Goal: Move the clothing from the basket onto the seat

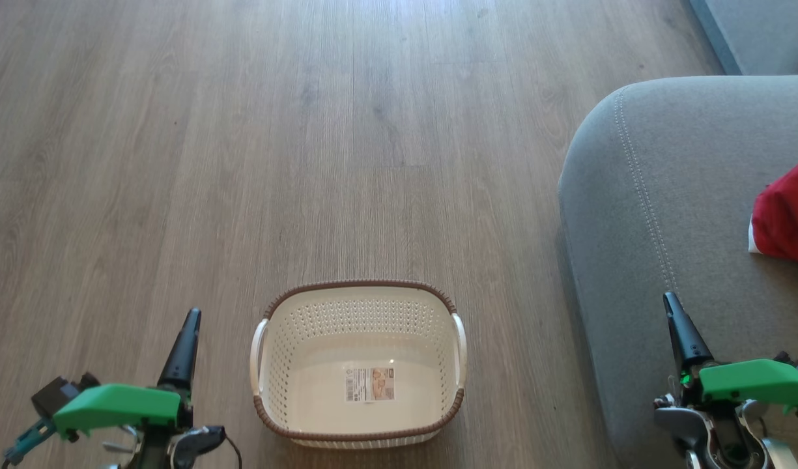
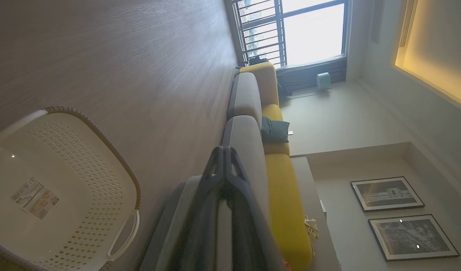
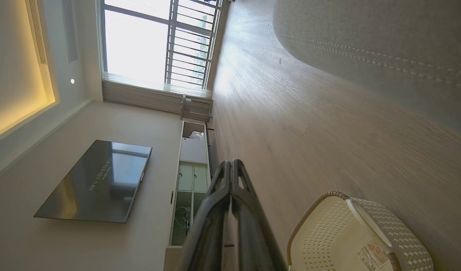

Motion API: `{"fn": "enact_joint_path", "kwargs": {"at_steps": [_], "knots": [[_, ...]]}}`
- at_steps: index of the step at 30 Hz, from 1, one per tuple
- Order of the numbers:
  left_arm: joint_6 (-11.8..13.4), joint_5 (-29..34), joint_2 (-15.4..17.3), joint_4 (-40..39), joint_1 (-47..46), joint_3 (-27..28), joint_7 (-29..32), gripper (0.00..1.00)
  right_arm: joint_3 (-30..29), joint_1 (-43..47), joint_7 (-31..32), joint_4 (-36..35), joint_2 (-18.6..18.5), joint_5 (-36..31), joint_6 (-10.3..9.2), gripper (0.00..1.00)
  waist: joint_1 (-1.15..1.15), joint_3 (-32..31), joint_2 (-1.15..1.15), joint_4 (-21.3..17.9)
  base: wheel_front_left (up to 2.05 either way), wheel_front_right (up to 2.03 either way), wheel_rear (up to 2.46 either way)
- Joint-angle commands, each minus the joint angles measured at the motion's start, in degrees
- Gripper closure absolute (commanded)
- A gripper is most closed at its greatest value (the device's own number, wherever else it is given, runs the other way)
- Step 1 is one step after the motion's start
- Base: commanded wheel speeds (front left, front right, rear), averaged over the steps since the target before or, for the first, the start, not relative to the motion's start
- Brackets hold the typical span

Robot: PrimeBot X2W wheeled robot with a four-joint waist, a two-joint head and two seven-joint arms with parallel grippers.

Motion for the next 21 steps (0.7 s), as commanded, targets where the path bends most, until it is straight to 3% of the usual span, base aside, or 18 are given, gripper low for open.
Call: {"fn": "enact_joint_path", "kwargs": {"at_steps": [1,21], "knots": [[-0.48,-1.72,0.28,-1.99,-3.44,2.39,0.62,1.0,0.57,-3.56,0.59,-2.24,-0.04,1.77,0.4,1.0,0.0,-0.01,0.0,-0.03,0.0,0.0,0.0],[-1.6,-12.35,0.29,-2.22,-4.35,4.31,3.51,1.0,-0.43,-4.2,3.51,-2.41,0.09,12.27,0.46,1.0,0.0,-0.1,0.0,-0.46,0.0,0.0,0.0]]}}
